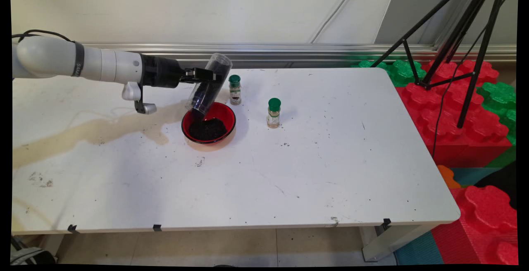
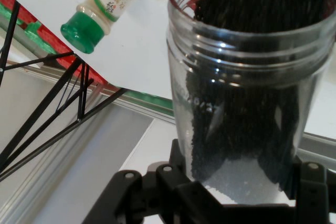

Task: Pour the black seasoning powder in the red bowl

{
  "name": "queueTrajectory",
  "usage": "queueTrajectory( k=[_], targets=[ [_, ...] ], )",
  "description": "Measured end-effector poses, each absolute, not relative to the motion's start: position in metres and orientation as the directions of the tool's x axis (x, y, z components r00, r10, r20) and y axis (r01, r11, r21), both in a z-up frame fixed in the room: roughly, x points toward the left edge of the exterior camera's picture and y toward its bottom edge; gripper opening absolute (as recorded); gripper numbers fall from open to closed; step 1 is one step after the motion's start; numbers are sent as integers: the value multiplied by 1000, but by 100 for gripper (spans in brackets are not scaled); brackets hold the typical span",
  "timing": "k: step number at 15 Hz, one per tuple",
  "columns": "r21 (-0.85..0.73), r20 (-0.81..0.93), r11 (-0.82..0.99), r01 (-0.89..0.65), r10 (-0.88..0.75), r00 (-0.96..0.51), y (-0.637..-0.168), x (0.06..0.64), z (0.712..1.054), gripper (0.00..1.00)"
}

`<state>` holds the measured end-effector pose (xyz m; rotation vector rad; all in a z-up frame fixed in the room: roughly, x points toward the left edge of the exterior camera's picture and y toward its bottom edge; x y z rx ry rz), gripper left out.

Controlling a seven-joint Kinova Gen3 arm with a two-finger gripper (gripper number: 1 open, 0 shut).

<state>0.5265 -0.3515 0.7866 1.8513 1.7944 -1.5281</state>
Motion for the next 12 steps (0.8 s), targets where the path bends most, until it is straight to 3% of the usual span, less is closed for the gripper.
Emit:
queueTrajectory(
  k=[12],
  targets=[
    [-648, -575, -95, 755, 711, -405, -348, 530, 796, 0]
  ],
)
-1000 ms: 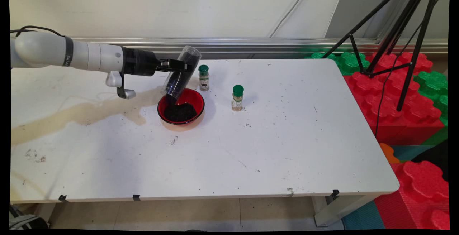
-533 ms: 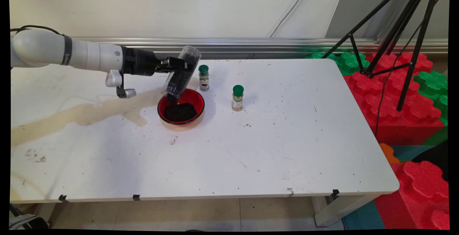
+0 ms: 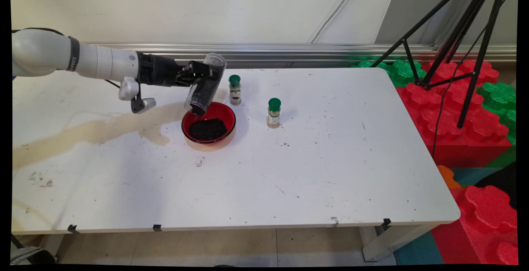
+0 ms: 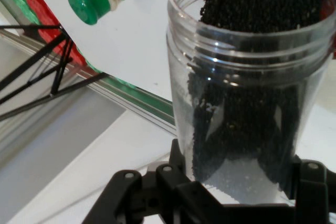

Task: Pour the black seasoning powder in the red bowl

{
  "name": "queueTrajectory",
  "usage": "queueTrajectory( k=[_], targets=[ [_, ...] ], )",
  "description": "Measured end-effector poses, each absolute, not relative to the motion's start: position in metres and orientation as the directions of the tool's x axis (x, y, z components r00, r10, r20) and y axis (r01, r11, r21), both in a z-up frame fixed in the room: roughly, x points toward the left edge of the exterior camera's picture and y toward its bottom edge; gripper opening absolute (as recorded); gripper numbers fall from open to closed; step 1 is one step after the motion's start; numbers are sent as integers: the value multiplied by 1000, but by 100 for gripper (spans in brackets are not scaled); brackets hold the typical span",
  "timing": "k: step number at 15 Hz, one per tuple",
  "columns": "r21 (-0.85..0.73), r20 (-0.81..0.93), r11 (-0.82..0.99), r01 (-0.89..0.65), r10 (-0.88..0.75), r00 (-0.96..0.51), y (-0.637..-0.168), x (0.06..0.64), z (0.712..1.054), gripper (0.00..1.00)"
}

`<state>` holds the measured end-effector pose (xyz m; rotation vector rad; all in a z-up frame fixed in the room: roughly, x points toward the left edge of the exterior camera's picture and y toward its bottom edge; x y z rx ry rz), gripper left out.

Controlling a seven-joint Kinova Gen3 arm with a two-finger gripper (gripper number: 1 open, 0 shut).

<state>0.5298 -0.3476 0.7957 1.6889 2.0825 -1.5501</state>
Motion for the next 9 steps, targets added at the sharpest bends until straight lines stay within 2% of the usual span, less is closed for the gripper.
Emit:
queueTrajectory(
  k=[9],
  targets=[
    [-741, -417, 92, 665, 714, -563, -346, 532, 804, 0]
  ],
)
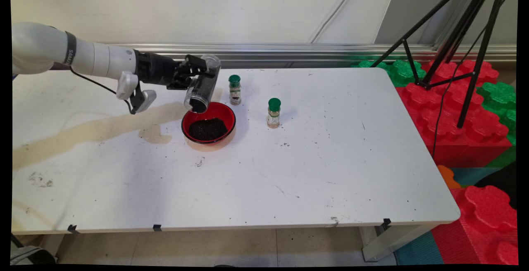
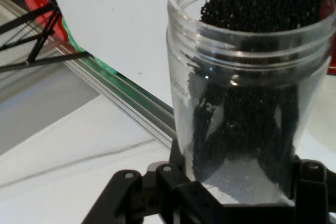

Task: Pour the black seasoning powder in the red bowl

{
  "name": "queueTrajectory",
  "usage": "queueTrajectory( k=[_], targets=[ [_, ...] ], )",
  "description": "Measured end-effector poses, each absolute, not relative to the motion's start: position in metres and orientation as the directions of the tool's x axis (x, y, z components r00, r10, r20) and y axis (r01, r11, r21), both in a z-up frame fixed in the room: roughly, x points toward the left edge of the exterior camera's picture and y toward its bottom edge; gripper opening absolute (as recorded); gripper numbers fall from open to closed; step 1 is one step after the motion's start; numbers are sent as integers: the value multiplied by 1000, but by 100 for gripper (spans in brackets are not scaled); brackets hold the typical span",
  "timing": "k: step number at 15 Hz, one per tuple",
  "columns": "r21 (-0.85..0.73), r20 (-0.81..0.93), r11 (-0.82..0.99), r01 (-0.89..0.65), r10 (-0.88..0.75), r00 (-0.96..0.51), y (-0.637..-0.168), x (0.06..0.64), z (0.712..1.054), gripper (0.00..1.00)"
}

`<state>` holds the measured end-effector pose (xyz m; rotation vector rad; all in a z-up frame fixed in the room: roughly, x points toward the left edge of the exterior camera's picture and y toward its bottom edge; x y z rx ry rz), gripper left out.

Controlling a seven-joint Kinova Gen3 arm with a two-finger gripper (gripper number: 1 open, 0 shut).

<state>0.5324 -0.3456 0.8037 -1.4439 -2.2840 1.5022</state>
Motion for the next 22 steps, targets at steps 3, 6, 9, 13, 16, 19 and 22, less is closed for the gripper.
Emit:
queueTrajectory(
  k=[3, 6, 9, 13, 16, 19, 22],
  targets=[
    [-772, -344, 166, 613, 703, -623, -344, 533, 809, 0],
    [-800, -265, 238, 551, 683, -681, -342, 533, 815, 0],
    [-823, -179, 311, 476, 653, -736, -340, 533, 823, 0],
    [-835, -84, 386, 392, 615, -784, -337, 535, 832, 0],
    [-837, -3, 443, 320, 582, -813, -335, 537, 838, 0],
    [-828, 109, 515, 221, 534, -839, -332, 540, 846, 0],
    [-810, 199, 569, 139, 490, -849, -330, 541, 852, 0]
  ],
)
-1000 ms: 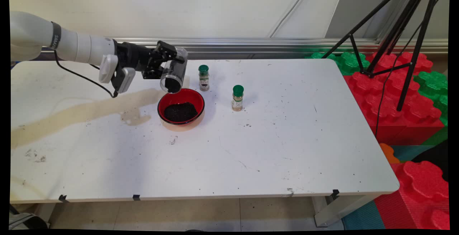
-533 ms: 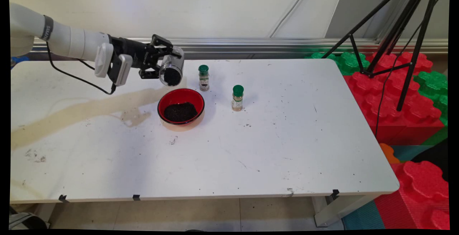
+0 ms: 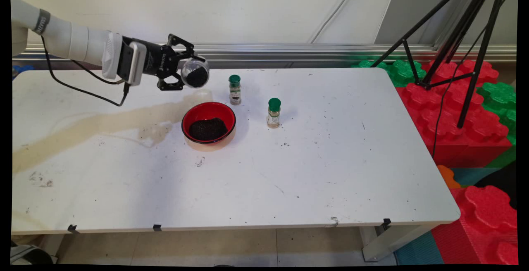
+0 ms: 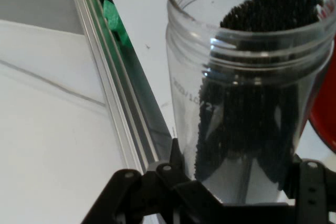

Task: Pour the black seasoning powder in the red bowl

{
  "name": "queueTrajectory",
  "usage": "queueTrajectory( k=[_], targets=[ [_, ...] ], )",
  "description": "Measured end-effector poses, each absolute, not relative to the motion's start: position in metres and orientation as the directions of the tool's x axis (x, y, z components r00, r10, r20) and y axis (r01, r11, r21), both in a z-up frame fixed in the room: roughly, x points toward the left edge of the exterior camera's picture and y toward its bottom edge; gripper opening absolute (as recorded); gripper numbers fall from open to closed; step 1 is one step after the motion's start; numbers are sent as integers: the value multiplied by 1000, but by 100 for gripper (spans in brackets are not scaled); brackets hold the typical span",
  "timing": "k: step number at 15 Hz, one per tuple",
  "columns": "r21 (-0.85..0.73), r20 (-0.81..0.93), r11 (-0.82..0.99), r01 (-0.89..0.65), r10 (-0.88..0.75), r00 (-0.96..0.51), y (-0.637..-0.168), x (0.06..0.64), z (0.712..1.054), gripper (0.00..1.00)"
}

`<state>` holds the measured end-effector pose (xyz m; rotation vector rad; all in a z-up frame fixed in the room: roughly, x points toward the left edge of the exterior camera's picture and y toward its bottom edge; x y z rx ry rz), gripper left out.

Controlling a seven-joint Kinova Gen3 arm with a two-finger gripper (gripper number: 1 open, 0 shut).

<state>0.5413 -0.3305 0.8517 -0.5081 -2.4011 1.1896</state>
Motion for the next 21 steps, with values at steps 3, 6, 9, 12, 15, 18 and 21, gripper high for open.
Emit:
queueTrajectory(
  k=[3, 6, 9, 12, 15, 18, 21],
  targets=[
    [-783, 288, 620, 55, 439, -851, -329, 542, 858, 0],
    [-745, 374, 666, -28, 383, -845, -328, 542, 863, 0],
    [-701, 450, 706, -101, 328, -831, -327, 540, 867, 0],
    [-637, 536, 748, -186, 256, -805, -325, 537, 872, 0],
    [-588, 592, 771, -245, 203, -780, -325, 534, 875, 0],
    [-527, 649, 794, -304, 144, -747, -325, 530, 878, 0],
    [-473, 691, 809, -349, 95, -717, -324, 526, 880, 0]
  ],
)
